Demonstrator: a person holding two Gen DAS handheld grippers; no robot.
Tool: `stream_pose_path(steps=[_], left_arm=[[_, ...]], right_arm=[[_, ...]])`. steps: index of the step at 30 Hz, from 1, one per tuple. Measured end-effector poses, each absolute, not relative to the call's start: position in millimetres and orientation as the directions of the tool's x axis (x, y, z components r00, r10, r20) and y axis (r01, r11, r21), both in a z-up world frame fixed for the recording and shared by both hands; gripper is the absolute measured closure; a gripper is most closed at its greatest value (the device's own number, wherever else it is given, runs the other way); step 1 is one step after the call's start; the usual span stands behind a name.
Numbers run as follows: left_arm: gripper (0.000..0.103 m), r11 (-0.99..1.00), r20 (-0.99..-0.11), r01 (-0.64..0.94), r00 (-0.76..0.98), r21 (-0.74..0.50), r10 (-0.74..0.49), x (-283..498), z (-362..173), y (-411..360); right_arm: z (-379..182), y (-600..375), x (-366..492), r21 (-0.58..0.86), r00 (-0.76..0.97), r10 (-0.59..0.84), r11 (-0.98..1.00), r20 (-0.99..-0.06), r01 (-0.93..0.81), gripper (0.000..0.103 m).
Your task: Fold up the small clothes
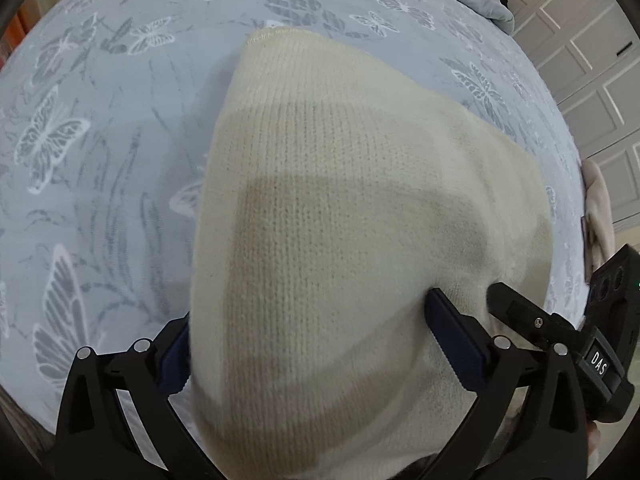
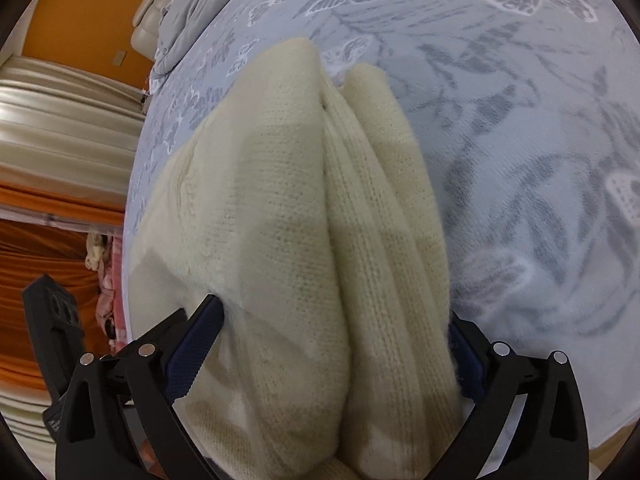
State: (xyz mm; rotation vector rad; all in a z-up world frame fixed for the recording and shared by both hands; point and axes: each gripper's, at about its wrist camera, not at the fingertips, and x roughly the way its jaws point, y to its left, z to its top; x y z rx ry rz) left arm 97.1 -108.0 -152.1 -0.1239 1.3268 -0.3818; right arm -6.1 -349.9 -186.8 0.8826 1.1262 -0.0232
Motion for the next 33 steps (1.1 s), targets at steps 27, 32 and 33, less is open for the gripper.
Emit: stream_pose_path(steps=[27, 32, 33], left_arm=[[0.019, 0.926, -0.939, 0.204, 0.066, -0.318, -0.337, 46, -137, -72], [0.023, 0.927, -0.940, 0.215, 0.080, -0.308, -0.331, 50, -138, -86], [0.031, 0.929, -0.943, 0.229, 0.092, -0.291, -0.319, 48, -134, -89]], right_arm=[[-168, -333, -63, 0.668, 0.491, 0.464, 0.608, -0.737, 0.429, 0.045], [-172, -332, -56, 0.641, 0.482, 0.436, 0.621, -0.760, 0.450, 0.041], [-166, -328, -57, 0.632, 0.489, 0.421, 0.640, -0.764, 0.436, 0.050]])
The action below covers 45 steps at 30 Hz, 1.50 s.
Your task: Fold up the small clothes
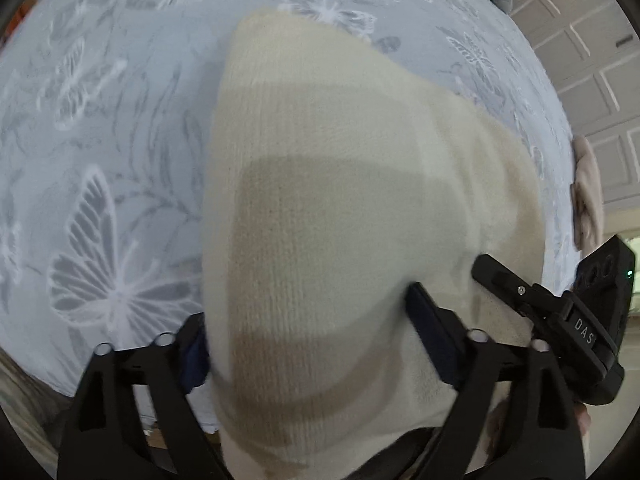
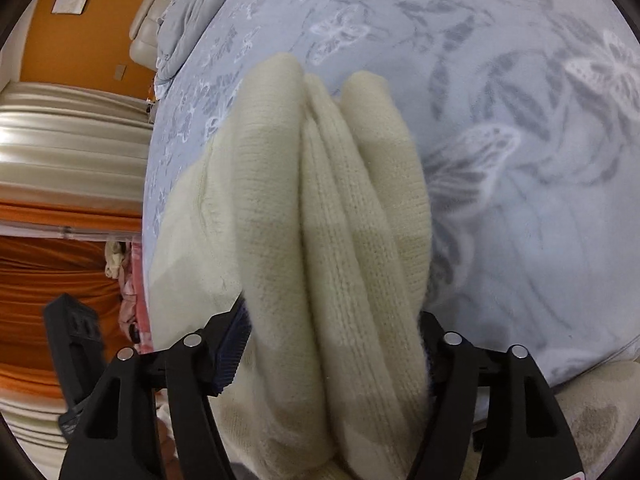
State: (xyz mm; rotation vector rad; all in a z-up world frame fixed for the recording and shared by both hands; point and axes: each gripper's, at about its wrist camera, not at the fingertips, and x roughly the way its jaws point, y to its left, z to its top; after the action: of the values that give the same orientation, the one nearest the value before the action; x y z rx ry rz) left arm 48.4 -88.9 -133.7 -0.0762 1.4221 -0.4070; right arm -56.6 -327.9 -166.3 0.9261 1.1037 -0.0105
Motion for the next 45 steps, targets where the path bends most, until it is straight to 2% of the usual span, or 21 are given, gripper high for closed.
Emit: stream_pose_path(steps=[1, 3, 5, 13, 25, 31, 39, 45], left_arm=[[0.034, 0.929, -0.946, 0.256, 0.115, -0.266, -0.303, 45, -126, -93], [0.046, 0.924, -0.944, 0.292, 0.142, -0.247, -0.298, 42, -115, -92], [0.048, 0.915, -0.937, 0.321, 0.165, -0.245, -0.309, 37, -103, -87], [0.049, 0.905, -0.916, 0.398, 0.287, -0.152, -0.280, 2, -33, -73], [0.048, 0.898, -0.830, 0.415, 0.441, -0.148, -0.341, -45, 56, -28], [0.048, 0.882, -0.733, 0.442, 0.545, -0.162, -0.408, -65, 116, -10], [0.048, 0.846, -0.509, 0.504, 0.690, -0.173, -0.515, -85, 210, 16], [0.047, 0.848, -0.355, 0.508, 0.772, -0.153, -0.527, -83, 265, 47]], right_arm=[[-158, -323, -59, 0.619, 0.501, 0.400, 0.665, -0.768, 0.418, 0.056], [-144, -317, -63, 0.603, 0.520, 0.371, 0.690, -0.770, 0.400, 0.060], [-134, -311, -69, 0.604, 0.538, 0.358, 0.691, -0.763, 0.398, 0.061], [-72, -281, -110, 0.624, 0.617, 0.327, 0.696, -0.716, 0.355, 0.061], [21, -246, -148, 0.615, 0.732, 0.284, 0.755, -0.619, 0.227, 0.061], [86, -232, -160, 0.589, 0.822, 0.252, 0.799, -0.511, 0.122, 0.061], [185, -219, -170, 0.532, 0.925, 0.236, 0.845, -0.299, -0.043, 0.061], [244, -195, -151, 0.483, 0.947, 0.276, 0.859, -0.164, -0.167, 0.061]])
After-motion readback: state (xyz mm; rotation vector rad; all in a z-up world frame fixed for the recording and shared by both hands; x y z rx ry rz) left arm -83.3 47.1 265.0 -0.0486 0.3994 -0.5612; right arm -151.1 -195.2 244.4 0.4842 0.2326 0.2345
